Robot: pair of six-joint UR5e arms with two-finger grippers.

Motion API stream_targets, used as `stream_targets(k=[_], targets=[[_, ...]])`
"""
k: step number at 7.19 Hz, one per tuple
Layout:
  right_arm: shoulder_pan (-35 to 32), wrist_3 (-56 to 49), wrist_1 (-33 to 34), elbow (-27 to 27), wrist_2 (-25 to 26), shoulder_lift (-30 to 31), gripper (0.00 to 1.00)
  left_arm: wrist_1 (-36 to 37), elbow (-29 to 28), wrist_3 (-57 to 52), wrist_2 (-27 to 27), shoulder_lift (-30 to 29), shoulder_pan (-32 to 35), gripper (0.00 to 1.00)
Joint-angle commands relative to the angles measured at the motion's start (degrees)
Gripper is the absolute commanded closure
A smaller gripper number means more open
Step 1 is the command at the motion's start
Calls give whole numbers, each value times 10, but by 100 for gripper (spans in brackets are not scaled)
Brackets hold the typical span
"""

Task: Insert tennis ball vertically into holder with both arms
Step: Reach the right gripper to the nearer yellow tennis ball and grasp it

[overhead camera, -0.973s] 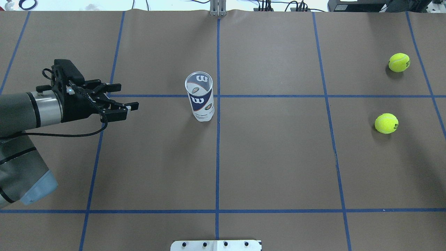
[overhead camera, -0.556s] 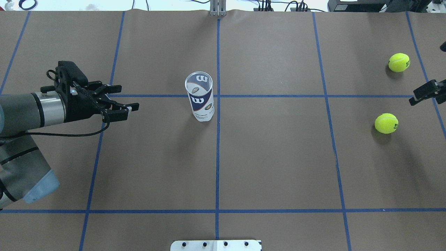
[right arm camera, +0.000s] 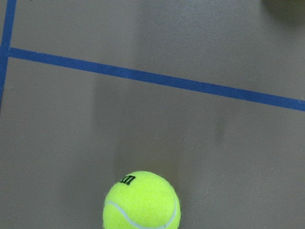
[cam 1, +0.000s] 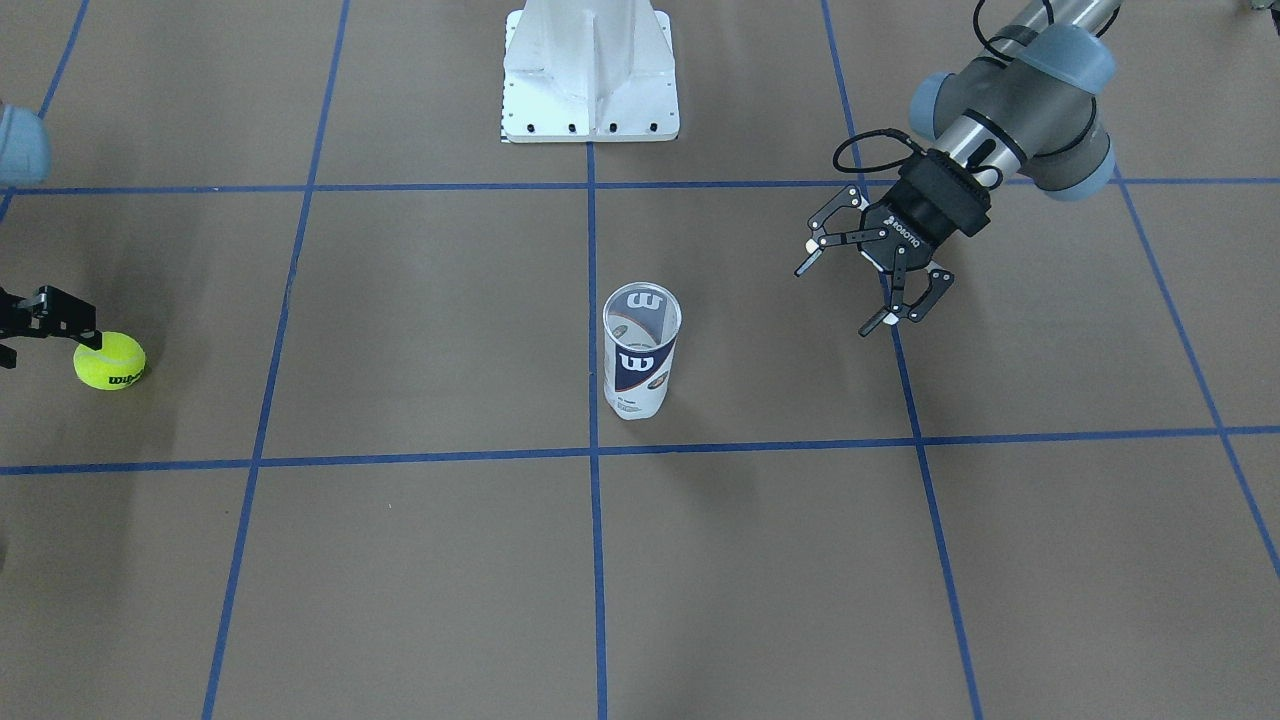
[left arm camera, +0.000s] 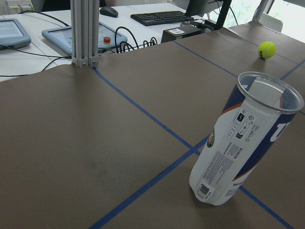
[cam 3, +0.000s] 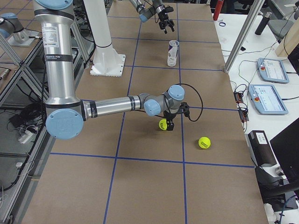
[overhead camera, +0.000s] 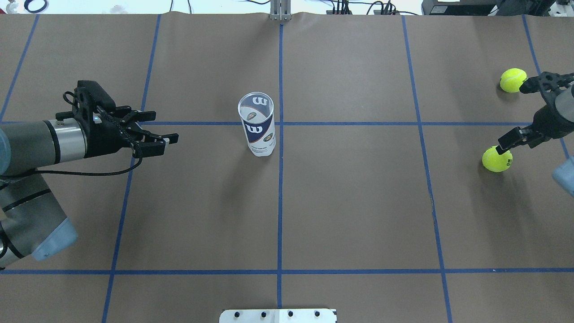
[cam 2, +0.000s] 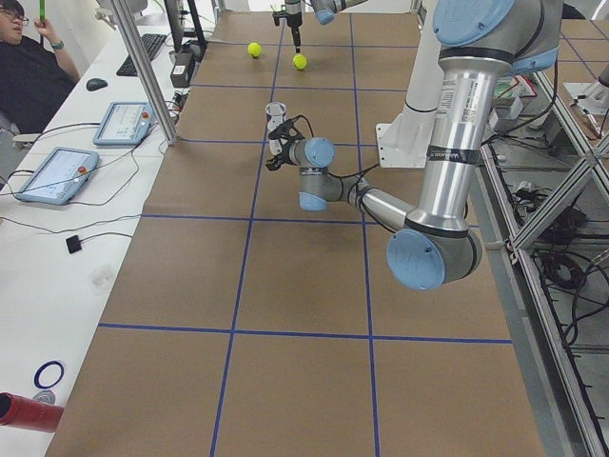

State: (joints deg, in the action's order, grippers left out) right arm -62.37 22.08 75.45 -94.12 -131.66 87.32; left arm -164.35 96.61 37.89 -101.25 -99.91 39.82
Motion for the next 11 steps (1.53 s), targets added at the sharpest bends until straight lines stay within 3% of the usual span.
stream_targets(k=[1,7,11], targets=[[21,0,-2,2,5,-3,1,-1,-4,-1,0,1,0,1],[44,-5,-2,40,42,-22,1,-6,-11,-3,0,1,0,1],[53,0,-1,46,40,-27,1,-8,-12,-4,0,0,0,1]])
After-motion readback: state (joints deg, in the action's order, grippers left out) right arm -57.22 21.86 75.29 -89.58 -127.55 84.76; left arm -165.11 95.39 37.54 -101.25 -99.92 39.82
